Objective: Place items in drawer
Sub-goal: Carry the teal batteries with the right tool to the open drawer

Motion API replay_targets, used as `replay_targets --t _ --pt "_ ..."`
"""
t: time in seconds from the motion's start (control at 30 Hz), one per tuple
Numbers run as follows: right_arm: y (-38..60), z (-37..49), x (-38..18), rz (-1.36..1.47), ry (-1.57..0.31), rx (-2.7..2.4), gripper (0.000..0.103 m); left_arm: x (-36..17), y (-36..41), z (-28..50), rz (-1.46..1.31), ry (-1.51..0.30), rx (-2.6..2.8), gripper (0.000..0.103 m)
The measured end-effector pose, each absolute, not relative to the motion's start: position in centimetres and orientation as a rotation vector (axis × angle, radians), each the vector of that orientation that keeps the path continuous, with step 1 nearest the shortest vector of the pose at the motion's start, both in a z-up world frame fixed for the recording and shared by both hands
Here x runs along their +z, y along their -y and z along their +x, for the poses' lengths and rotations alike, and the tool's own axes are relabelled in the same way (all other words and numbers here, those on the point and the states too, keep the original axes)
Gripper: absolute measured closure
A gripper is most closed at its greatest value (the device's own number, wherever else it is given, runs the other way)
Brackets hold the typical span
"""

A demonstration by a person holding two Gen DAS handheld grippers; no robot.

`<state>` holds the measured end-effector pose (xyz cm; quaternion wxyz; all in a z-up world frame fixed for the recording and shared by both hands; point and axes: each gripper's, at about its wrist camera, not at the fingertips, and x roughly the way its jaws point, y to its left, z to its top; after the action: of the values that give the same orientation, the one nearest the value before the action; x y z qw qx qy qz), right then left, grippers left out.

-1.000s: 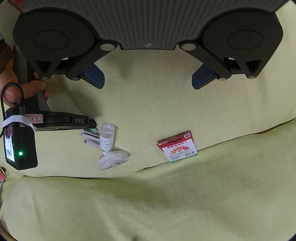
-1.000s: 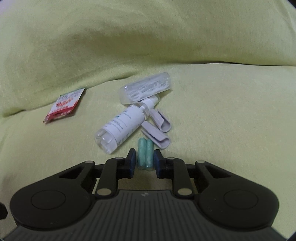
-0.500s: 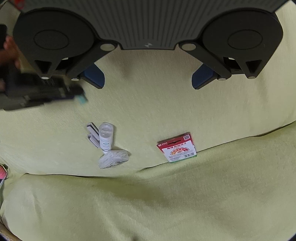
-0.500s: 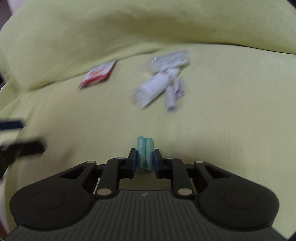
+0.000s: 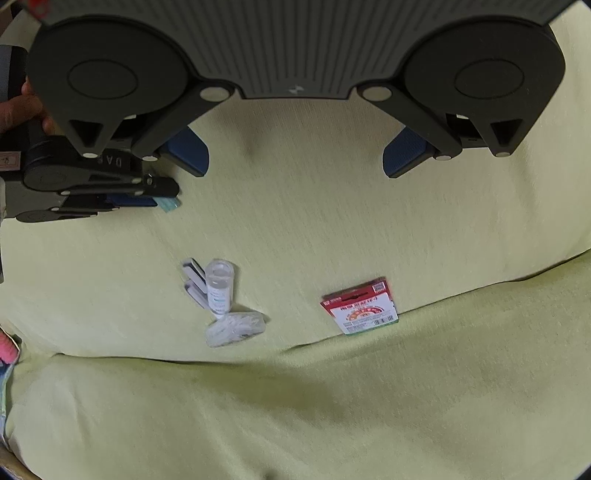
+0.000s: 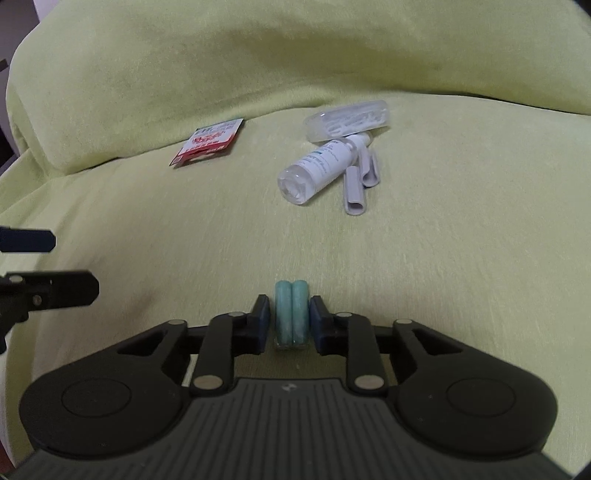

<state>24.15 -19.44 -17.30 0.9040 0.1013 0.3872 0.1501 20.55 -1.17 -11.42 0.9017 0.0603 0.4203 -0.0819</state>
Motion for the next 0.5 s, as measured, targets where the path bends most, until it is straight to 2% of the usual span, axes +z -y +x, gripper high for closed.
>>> replay_targets --t 0.5 --pt "22.4 19.4 -14.0 0.287 -0.763 0.263 0.086 -10.2 3.0 16.7 0.149 -0.872 -0.303 0.003"
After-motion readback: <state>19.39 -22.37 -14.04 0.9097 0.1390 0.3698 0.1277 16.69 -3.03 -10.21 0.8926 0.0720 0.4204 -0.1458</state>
